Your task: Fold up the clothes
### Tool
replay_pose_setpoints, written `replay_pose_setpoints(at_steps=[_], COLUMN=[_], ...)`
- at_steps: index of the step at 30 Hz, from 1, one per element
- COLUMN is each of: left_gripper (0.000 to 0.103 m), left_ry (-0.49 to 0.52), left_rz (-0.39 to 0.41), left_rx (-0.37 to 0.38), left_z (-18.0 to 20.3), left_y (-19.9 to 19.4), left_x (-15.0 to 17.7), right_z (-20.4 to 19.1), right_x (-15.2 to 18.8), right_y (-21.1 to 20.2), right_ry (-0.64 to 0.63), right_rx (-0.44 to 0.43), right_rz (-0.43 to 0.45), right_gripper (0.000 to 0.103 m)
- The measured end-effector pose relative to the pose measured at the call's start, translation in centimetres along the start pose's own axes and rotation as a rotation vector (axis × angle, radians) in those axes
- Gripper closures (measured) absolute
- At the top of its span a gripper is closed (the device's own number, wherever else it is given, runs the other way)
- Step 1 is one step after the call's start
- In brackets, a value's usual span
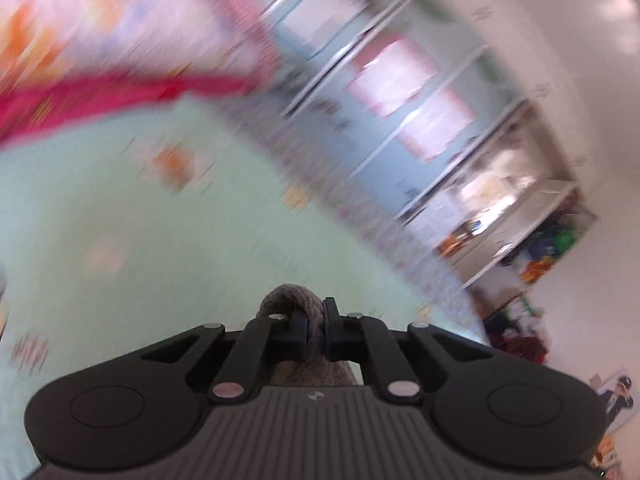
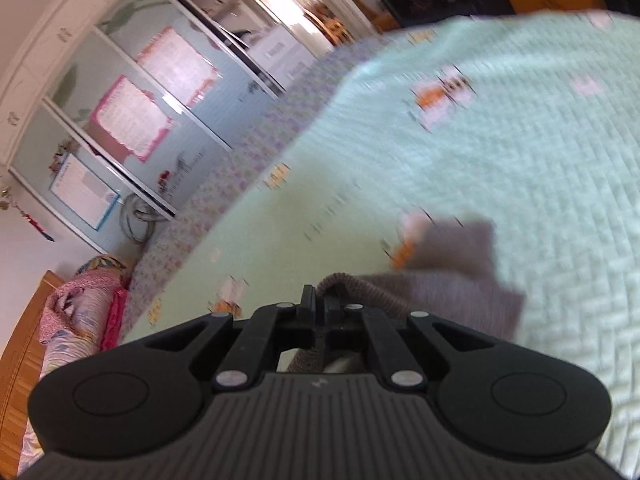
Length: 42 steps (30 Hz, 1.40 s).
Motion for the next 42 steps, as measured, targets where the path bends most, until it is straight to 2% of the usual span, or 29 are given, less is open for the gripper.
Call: replay_pose_setpoints(at_steps=[2, 4, 6, 7, 8, 9, 11, 12, 14, 16, 18, 22, 25, 29, 34, 42], left_gripper=[0.097, 0.096, 0.092, 0.085, 0.076, 0.073, 0.071, 0.071, 0.071, 0.071, 0.071, 0.069, 0.069, 0.069, 0.063, 0.062], left_ry=[0.057, 0.07, 0.092, 0.12, 0.144, 0.163, 0.087, 0.045, 0.01, 0.013, -0.013, -0.166, -0.241, -0.333, -0.437, -0.426], left_rz=[0.06, 0.088, 0.066, 0.021, -0.065, -0.162, -0.311, -0.329, -0.311, -0.284, -0.259, -0.243, -0.263, -0.29, -0.295, -0.289], left_rx=[0.013, -0.007, -0.063, -0.104, -0.192, -0.294, -0.445, -0.426, -0.348, -0.339, -0.329, -0.312, -0.31, -0.304, -0.289, -0.294], left_z=[2.2, 3.3, 3.6, 3.2, 2.4, 1.4, -1.4, -2.7, -4.4, -5.3, -6.2, -7.4, -7.3, -7.2, -7.7, -8.0], left_y=[0.5, 2.0, 5.5, 8.0, 10.6, 13.3, 16.0, 16.4, 15.3, 12.2, 8.6, 1.8, 0.2, 0.8, 2.1, 5.3], left_x=[-3.1, -5.9, -7.8, -8.4, -8.1, -7.7, -5.3, -3.8, -0.3, 2.9, 6.2, 12.9, 16.5, 18.4, 18.6, 18.1], right_z=[-3.1, -6.0, -8.5, -9.5, -10.4, -10.9, -10.3, -9.7, -6.8, -3.0, 2.3, 11.7, 15.6, 16.3, 14.3, 15.7], right_x=[-2.0, -4.3, -6.5, -7.5, -8.4, -9.0, -9.1, -8.8, -6.3, -3.6, -0.9, 2.9, 4.4, 4.3, 4.4, 5.9], right_y=[-0.3, 0.1, 2.0, 3.9, 5.8, 7.4, 10.3, 11.0, 9.2, 6.9, 4.2, -1.4, -4.5, -4.6, -2.5, 1.4], right_ry=[-0.023, -0.044, -0.049, -0.047, -0.045, -0.043, -0.04, -0.048, -0.111, -0.161, -0.132, 0.036, 0.173, 0.279, 0.281, 0.315], right_rx=[-0.052, -0.077, -0.07, -0.053, -0.036, -0.002, 0.113, 0.14, 0.107, 0.087, 0.124, 0.18, 0.163, 0.102, 0.074, 0.094], right_rz=[0.045, 0.083, 0.096, 0.087, 0.078, 0.06, -0.002, -0.02, -0.022, -0.031, -0.057, -0.072, -0.055, -0.074, -0.096, -0.112], right_gripper=[0.099, 0.099, 0.095, 0.093, 0.085, 0.071, 0.07, 0.069, 0.069, 0.068, 0.068, 0.068, 0.066, 0.066, 0.065, 0.059])
Point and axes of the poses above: each gripper's, at about its wrist camera, not at the fingertips, and y roughly the way its jaws point, z to its right, x to its underside, the point moved 2 cm from there along y, roughly the way its jaws point, and after that the axes turned 11 degrees about y, right-handed, at the moved point
